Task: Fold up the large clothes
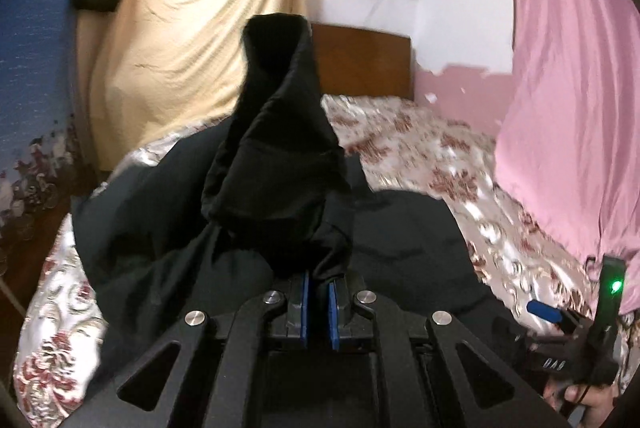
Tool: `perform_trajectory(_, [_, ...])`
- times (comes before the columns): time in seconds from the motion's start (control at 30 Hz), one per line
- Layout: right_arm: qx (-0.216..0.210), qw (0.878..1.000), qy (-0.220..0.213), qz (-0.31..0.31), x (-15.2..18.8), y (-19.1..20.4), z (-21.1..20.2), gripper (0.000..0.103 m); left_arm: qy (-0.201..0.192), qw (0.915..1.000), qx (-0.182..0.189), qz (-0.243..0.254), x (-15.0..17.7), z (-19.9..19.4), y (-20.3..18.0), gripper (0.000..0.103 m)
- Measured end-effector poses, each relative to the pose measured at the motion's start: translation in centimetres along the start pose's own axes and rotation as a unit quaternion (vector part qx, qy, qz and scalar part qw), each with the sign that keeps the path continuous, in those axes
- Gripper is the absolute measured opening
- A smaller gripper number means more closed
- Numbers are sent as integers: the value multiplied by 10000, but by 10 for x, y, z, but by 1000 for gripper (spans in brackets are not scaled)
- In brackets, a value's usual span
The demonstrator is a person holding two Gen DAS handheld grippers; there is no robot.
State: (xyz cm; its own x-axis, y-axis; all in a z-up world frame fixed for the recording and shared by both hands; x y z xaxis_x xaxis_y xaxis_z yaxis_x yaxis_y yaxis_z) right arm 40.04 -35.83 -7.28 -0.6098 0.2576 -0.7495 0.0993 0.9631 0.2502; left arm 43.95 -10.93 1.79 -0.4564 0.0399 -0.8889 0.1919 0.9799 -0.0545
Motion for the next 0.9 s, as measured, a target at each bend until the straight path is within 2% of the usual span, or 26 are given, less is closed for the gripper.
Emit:
perform_trajectory(0.13, [-239, 9978, -47, 619, 6, -22, 4, 96, 289, 9993, 223, 97, 17, 19, -24, 8])
perform_trajectory(0.23, [-386, 9959, -64, 821, 11, -29, 10, 96, 664, 9956, 641, -131, 32, 31, -38, 10])
perform_trajectory(0.27, [-423, 9954, -73, 858, 12, -30, 11, 96, 762, 9935, 809, -256, 37, 34, -43, 14])
perform_trajectory(0.33, [-480, 9944, -134, 934, 13, -32, 9, 96, 959, 9883, 1100, -434, 47, 37, -51, 27])
perform_trajectory(0.4, [-542, 9935, -201, 984, 14, -34, 9, 96, 1014, 9851, 1274, -560, 54, 36, -55, 70])
perform_trajectory(0.43, [-572, 9931, -212, 1001, 14, -34, 9, 96, 932, 9843, 1357, -643, 55, 32, -56, 76])
perform_trajectory(0.5, [-627, 9926, -213, 1014, 14, -35, 8, 96, 864, 9827, 1471, -717, 56, 26, -53, 80])
perform_trajectory(0.6, [-724, 9923, -124, 993, 17, -32, 12, 96, 1079, 9798, 1466, -829, 61, 23, -42, 82])
perform_trajectory(0.67, [-871, 9915, -44, 967, 18, -26, 15, 96, 1183, 9803, 1304, -895, 65, 20, -24, 84])
perform_trajectory(0.8, [-1521, 9798, 533, 1186, 24, 0, 34, 96, 1190, 9885, 396, -849, 65, 15, 31, 85])
perform_trajectory(0.9, [-1560, 9786, 827, 1058, 26, 24, 51, 96, 1285, 9860, -186, -1047, 67, 12, 81, 85])
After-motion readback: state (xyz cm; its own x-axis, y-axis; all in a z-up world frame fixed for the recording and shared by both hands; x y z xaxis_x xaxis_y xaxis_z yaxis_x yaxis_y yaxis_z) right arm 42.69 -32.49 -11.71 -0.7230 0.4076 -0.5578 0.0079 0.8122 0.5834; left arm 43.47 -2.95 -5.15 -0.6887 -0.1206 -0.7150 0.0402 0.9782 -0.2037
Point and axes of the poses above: each gripper's, at about its wrist camera, not at the fingertips, and z roughly the way its jaws point, y to its left, x to its underside, the point moved 8 cm from there along z, roughly the way its jaws point, and after that the axes turned 3 degrees about -y, right-handed, at the moved point
